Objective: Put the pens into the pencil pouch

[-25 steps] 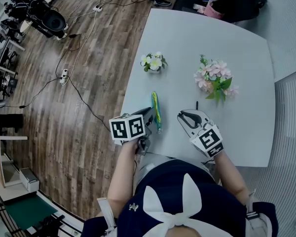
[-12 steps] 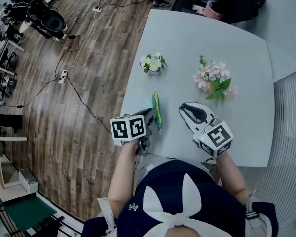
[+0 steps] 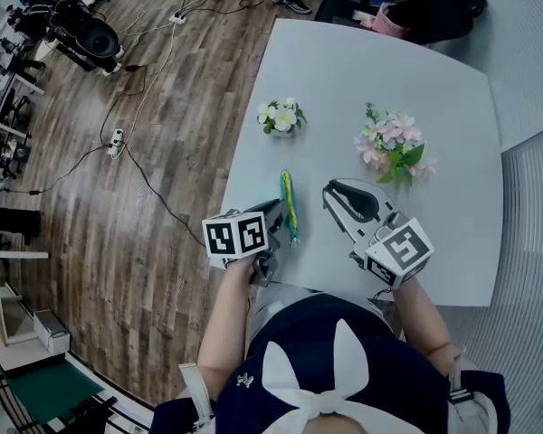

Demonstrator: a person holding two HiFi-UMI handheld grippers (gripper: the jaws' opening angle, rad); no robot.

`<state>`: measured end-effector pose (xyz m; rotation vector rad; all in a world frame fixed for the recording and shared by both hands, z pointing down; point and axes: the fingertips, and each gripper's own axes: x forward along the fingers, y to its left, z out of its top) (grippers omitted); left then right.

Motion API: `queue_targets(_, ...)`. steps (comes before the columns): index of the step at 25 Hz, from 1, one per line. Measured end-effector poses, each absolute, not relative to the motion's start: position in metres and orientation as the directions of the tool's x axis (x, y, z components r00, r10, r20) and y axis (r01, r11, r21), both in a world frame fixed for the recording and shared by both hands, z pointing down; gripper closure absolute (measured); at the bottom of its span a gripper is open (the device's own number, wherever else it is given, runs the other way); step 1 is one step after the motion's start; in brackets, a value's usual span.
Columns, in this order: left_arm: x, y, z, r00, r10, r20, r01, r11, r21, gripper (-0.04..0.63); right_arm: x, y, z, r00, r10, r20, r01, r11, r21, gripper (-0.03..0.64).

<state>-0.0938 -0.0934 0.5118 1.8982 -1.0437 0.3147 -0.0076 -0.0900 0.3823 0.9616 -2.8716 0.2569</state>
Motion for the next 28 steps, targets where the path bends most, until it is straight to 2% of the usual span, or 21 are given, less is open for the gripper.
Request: queue_targets(28,-0.074,-0.087,0.505,0.662,-0.499,0.559,-0.727,-0.246,0.641,0.541,-0.049,-0.098,0.365,-0.850,-0.525,0.042,-0.523,0.831,-0.189,0.551)
